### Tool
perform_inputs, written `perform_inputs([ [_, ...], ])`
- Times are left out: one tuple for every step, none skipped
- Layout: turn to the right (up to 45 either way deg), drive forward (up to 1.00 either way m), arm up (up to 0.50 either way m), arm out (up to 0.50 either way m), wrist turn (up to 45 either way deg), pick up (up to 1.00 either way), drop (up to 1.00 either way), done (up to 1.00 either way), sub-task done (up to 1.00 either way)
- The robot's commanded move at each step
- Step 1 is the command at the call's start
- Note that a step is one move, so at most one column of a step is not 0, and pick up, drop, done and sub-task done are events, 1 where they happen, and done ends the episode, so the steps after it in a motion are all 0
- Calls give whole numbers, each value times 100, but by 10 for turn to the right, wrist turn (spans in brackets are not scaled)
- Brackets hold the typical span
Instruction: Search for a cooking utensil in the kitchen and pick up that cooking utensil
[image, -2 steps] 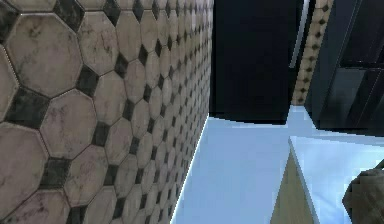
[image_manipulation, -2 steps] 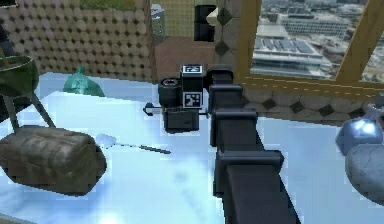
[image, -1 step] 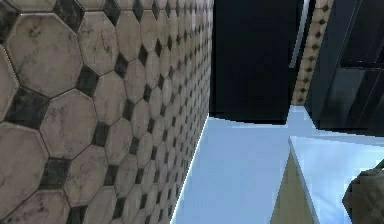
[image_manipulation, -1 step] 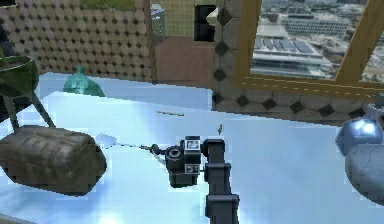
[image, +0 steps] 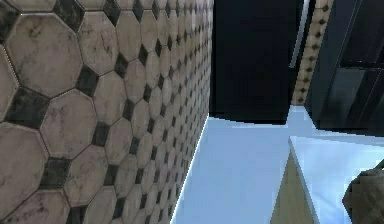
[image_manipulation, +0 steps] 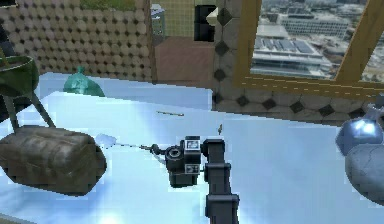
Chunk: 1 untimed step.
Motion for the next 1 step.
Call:
perform_inputs([
  [0,0,10,0,0,0,0,0,0],
])
